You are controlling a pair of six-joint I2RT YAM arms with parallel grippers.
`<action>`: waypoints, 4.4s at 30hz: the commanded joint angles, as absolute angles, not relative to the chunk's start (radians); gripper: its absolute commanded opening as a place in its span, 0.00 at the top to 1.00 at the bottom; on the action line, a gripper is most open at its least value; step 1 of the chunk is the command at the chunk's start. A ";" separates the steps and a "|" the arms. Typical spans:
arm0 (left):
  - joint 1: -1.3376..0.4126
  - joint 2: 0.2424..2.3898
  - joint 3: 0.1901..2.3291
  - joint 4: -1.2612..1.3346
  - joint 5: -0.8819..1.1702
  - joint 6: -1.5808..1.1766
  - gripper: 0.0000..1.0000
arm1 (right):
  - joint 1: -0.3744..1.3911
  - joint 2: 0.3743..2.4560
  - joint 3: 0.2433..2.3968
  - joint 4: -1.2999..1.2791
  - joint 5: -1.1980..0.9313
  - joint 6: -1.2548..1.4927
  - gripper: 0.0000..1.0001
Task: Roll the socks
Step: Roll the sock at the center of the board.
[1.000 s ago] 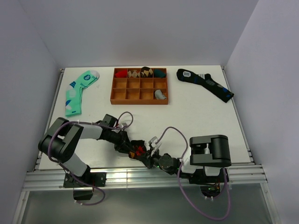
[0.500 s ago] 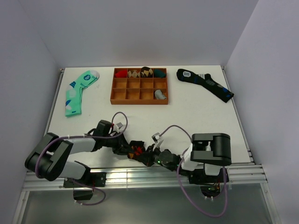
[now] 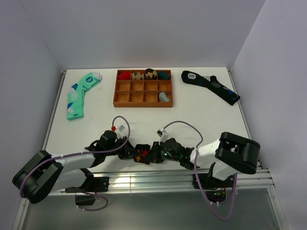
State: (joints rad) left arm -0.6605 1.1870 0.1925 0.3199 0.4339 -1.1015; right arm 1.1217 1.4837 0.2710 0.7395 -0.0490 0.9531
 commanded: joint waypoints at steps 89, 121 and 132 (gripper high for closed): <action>-1.416 1.281 0.549 0.160 -0.506 -0.367 0.39 | 0.673 2.019 1.200 -0.907 -0.453 0.282 1.00; -1.309 1.454 0.578 0.175 -0.396 -0.380 0.40 | 0.669 2.028 1.183 -0.874 -0.491 0.247 1.00; -1.292 1.434 0.517 0.215 -0.354 -0.570 0.45 | 0.666 2.031 1.181 -0.853 -0.508 0.256 1.00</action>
